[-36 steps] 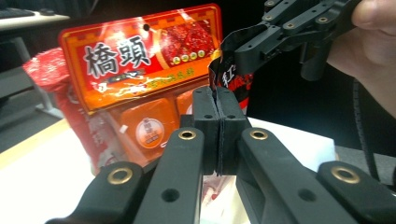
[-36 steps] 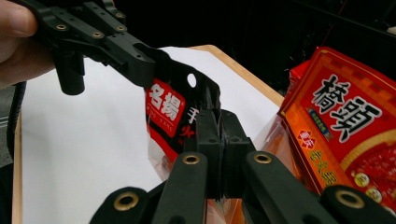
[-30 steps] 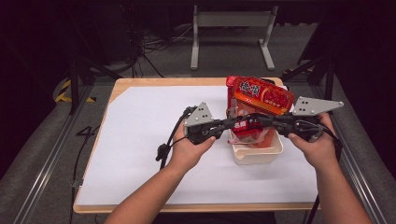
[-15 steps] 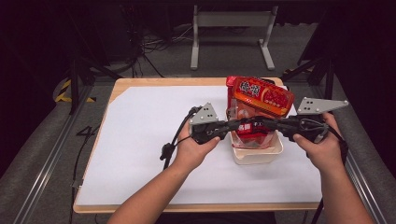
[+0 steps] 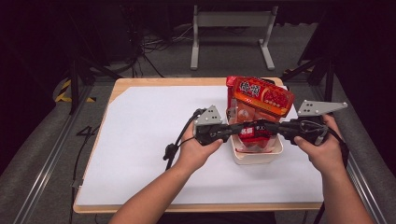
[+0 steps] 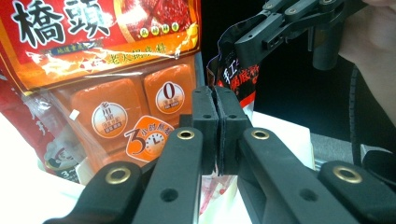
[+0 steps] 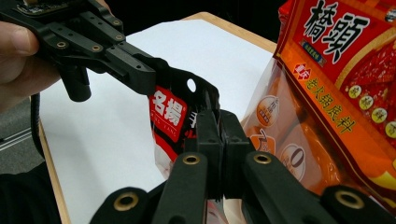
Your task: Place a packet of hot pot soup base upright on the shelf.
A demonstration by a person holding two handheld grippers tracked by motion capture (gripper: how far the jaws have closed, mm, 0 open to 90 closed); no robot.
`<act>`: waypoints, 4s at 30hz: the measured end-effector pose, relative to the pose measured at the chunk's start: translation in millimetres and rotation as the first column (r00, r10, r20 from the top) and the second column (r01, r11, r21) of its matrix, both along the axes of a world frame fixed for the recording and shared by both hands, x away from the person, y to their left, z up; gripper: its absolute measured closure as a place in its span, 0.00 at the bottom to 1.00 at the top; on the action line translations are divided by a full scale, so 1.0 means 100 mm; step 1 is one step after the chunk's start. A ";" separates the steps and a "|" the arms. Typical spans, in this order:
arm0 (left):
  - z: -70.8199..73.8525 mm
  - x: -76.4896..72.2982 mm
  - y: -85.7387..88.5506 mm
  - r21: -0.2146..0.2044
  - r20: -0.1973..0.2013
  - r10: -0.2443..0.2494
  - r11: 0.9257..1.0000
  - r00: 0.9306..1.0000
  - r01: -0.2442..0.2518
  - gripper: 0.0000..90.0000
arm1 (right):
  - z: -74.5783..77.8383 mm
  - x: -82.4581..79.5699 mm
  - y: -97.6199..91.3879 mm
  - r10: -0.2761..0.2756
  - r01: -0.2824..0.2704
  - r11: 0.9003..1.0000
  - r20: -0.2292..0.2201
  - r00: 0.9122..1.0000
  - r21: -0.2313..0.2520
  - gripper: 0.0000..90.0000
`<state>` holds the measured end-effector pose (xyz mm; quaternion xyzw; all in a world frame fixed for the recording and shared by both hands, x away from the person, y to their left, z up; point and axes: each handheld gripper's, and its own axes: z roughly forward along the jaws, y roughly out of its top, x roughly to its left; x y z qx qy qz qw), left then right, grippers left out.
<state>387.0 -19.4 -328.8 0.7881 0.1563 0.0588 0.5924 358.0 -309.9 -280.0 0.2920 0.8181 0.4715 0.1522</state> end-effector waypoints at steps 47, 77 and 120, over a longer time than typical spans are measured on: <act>-0.26 0.04 -0.17 0.056 -0.018 0.009 0.998 1.000 -0.008 0.64 | -0.38 -0.08 -0.22 -0.066 0.066 0.998 -0.012 0.998 -0.024 0.76; -0.10 -0.25 1.14 0.089 0.014 0.190 0.978 0.982 -0.191 0.31 | -0.36 -0.24 -0.26 -0.167 0.165 0.986 0.123 0.978 0.027 0.32; -0.65 -0.41 2.57 0.052 -0.074 0.434 0.901 0.898 -0.431 0.22 | -0.83 -0.28 -0.52 -0.223 0.212 0.971 0.106 0.969 0.112 0.24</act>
